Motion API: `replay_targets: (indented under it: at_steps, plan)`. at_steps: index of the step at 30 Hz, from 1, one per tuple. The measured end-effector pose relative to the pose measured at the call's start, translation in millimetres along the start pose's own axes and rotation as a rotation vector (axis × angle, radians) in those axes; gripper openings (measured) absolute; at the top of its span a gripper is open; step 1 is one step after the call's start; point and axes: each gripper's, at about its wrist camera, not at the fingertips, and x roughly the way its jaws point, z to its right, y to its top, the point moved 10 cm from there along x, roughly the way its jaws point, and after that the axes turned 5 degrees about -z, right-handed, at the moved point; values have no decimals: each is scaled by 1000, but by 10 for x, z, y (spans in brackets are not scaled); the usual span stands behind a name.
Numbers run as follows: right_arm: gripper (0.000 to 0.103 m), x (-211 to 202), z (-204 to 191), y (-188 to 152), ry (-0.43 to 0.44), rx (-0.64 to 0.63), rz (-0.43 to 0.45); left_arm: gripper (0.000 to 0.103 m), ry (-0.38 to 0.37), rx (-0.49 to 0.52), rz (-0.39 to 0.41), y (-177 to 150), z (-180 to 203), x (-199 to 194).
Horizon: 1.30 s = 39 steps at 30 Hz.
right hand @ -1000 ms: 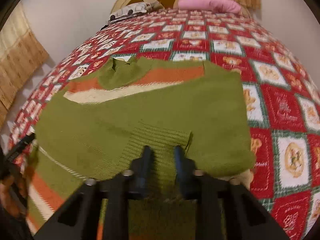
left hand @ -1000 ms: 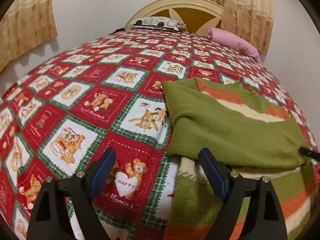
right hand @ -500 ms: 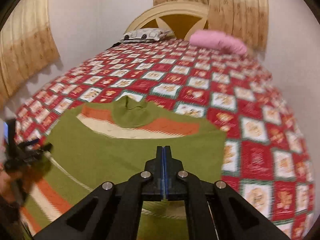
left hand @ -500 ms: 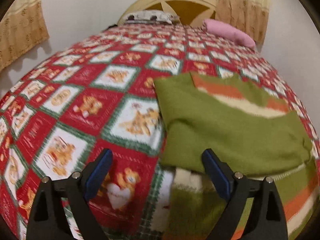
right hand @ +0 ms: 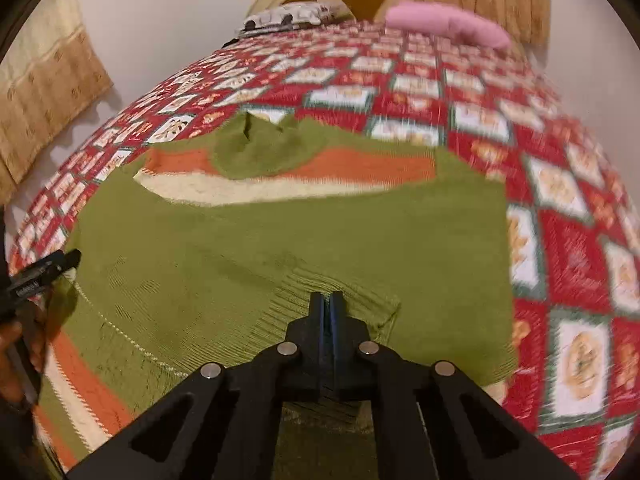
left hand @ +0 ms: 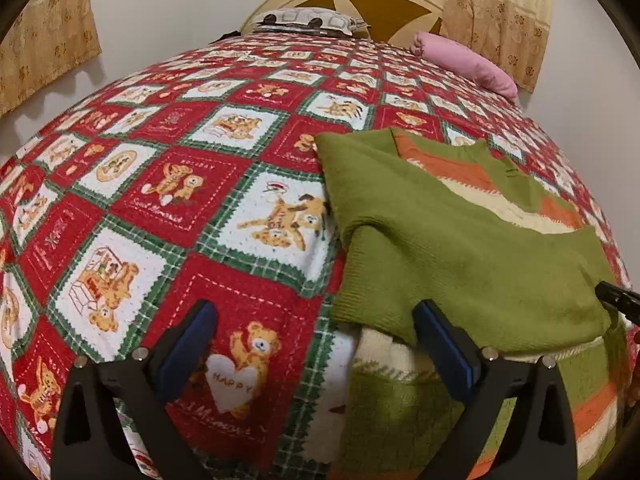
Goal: Fold small clothes
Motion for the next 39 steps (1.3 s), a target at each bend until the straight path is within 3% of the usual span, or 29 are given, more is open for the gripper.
replay_targets:
  at_steps: [5, 8, 11, 15, 17, 18, 20, 21, 25, 28, 30, 35, 37, 39]
  plan:
    - [1, -395, -1, 216, -139, -113, 102, 102, -51, -50, 14, 7, -51, -21]
    - [1, -544, 77, 308, -207, -148, 126, 103, -33, -22, -8, -8, 6, 16]
    - [1, -569, 273, 339, -303, -153, 121, 103, -49, 4, 4, -15, 67, -15]
    - [1, -227, 568, 167, -331, -117, 27, 103, -85, -6, 14, -13, 67, -44]
    - [2, -71, 584, 74, -291, -103, -3, 103, -92, -3, 10, -14, 79, -41]
    - [7, -66, 584, 56, -295, -104, 1, 103, -89, 1, 11, -14, 84, -44]
    - [34, -55, 628, 24, -296, -77, -9, 103, -102, 5, 27, 10, 100, -92]
    - [57, -90, 645, 13, -268, -46, -4, 103, -123, 6, 40, 27, 106, -133]
    - [59, -369, 660, 58, -240, 10, 63, 103, -129, -19, 112, 130, 51, -320]
    - [58, -557, 422, 105, -95, 27, 119, 103, -107, 4, 97, 204, 124, -252]
    - [58, -550, 217, 96, -43, 10, 111, 103, -59, 48, 64, 223, 209, -129]
    - [58, -240, 100, 8, -7, 19, 54, 103, 33, 120, 57, 307, 310, -19]
    - [58, -48, 70, -84, 6, 29, 12, 103, 117, 87, 24, 294, 150, 77]
    - [58, 58, -117, -184, 42, -3, -8, 103, 68, 11, -38, 224, 17, 201]
